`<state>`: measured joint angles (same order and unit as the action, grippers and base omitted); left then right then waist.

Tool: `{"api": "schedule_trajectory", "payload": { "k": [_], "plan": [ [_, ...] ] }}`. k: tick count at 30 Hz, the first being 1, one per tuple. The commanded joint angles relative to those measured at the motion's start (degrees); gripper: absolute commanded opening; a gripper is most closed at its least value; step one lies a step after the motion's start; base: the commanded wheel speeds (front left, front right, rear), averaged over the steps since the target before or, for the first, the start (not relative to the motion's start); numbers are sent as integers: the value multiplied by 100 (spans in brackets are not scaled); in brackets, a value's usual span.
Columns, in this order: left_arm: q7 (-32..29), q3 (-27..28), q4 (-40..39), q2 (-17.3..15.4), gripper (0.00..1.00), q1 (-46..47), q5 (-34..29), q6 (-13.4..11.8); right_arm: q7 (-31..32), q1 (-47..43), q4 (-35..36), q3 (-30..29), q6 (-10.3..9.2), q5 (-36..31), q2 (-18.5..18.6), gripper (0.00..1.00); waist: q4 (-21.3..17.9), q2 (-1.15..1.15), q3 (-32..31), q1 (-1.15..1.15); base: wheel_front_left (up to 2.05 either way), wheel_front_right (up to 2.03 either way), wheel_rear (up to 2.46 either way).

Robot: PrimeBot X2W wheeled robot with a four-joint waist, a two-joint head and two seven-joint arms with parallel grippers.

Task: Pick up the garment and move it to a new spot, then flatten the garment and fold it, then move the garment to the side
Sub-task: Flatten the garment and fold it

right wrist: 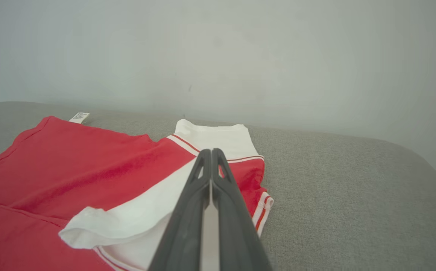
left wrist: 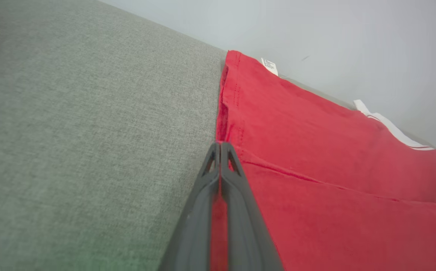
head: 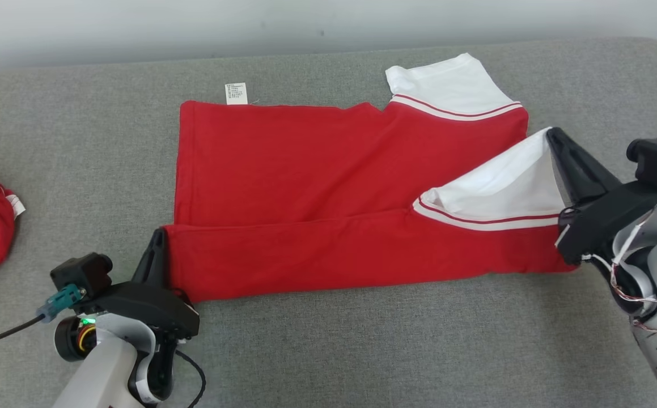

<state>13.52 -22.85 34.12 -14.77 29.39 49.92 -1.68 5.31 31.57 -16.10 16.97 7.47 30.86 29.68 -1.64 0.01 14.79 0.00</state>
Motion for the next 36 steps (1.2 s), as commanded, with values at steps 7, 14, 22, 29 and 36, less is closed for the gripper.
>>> {"api": "schedule_trajectory", "payload": {
  "k": [7, 14, 22, 29, 36],
  "plan": [
    [75, -67, 232, -45, 100, 115, -248, -23, 2, 107, -301, -183, 3, -77, -323, 100, 24, -1, -66, 0, 0, 0, 0],
    [126, -140, -57, -360, 100, -507, -540, 9, 662, -355, -132, -589, 3, -95, -434, 100, -16, -1, -400, 0, 0, 0, 0],
    [-445, -321, -547, -393, 100, -984, -425, -242, 1400, -1229, 871, -1373, 3, -346, -652, 100, -137, -1, -489, 0, 0, 0, 0],
    [-728, -478, -282, -454, 100, -751, -688, -608, 1733, -1529, 1238, -1462, 3, -551, -914, 100, -323, -1, -358, 0, 0, 0, 0],
    [-928, -649, -94, -327, 42, -725, -633, -533, 1934, -1672, 1140, -1521, 3, -677, -992, 100, -405, -1, -229, 0, 0, 0, 0]
  ]
}}
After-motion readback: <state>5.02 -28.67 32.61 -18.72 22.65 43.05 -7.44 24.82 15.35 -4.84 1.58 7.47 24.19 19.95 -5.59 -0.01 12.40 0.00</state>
